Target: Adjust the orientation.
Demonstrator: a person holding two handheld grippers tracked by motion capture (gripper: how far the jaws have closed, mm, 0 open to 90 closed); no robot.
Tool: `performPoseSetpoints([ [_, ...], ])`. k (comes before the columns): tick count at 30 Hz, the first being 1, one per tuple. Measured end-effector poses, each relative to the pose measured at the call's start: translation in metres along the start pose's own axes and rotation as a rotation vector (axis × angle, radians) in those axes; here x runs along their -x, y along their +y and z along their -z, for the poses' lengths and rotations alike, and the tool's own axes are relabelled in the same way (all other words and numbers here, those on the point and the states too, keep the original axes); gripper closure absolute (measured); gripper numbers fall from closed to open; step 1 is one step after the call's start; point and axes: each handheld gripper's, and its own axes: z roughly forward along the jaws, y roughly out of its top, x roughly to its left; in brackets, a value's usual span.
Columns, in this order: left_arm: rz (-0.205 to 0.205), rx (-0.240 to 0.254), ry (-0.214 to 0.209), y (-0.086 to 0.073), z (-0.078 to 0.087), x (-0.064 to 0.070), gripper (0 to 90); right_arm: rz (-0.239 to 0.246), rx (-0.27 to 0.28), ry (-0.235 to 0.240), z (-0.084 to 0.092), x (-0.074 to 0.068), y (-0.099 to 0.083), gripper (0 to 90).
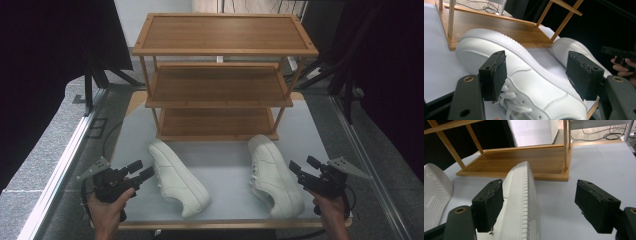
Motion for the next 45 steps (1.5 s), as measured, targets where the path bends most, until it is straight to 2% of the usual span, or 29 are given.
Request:
performPoseSetpoints([
  [5, -0.026, -0.016, 0.042, -0.004, 0.007, 0.000, 35.9, -0.023, 0.004, 0.008, -0.004, 0.003, -0.002, 25.9],
  [8, -0.039, -0.025, 0.062, -0.004, 0.010, 0.001, 37.0, 0.006, -0.027, 0.039, -0.004, 0.003, -0.003, 29.6],
  [10, -0.041, -0.021, 0.071, -0.003, 0.011, 0.001, 36.3, 0.029, -0.033, 0.026, -0.002, 0.002, -0.002, 29.6],
  [15, -0.038, -0.019, 0.074, -0.003, 0.012, 0.001, 35.4, 0.010, -0.044, -0.001, 0.000, 0.007, -0.006, 29.5],
  [20, -0.028, -0.004, 0.070, -0.002, 0.013, 0.001, 35.2, 0.010, -0.038, -0.003, 0.005, 0.007, -0.006, 29.5],
  [25, -0.027, -0.014, 0.065, -0.002, 0.010, 0.003, 34.9, 0.000, -0.048, -0.018, 0.005, 0.010, -0.008, 29.8],
  [30, -0.021, -0.022, 0.068, -0.005, 0.008, 0.004, 36.6, -0.013, -0.050, -0.007, 0.005, 0.012, -0.009, 31.9],
  [33, -0.013, -0.035, 0.088, -0.007, 0.007, 0.006, 43.1, -0.012, -0.050, -0.001, 0.004, 0.010, -0.010, 31.9],
  [37, 0.002, -0.056, 0.118, -0.009, 0.005, 0.008, 57.6, -0.014, -0.048, -0.004, 0.003, 0.010, -0.010, 32.1],
  [38, 0.006, -0.059, 0.127, -0.011, 0.006, 0.009, 57.6, -0.013, -0.047, -0.005, 0.003, 0.010, -0.010, 32.1],
  [39, 0.006, -0.055, 0.129, -0.012, 0.006, 0.010, 66.6, -0.016, -0.049, -0.006, 0.002, 0.010, -0.010, 32.3],
  [42, -0.007, -0.055, 0.134, -0.015, 0.007, 0.015, 71.3, -0.021, -0.054, -0.008, 0.001, 0.011, -0.010, 32.4],
  [43, -0.010, -0.058, 0.134, -0.016, 0.007, 0.016, 75.3, -0.028, -0.058, -0.011, 0.000, 0.012, -0.011, 32.5],
  [44, -0.020, -0.083, 0.133, -0.019, 0.007, 0.020, 76.7, -0.031, -0.059, -0.011, 0.000, 0.012, -0.011, 32.6],
  [45, -0.020, -0.083, 0.133, -0.019, 0.007, 0.020, 78.5, -0.036, -0.057, -0.010, -0.001, 0.012, -0.011, 32.6],
])
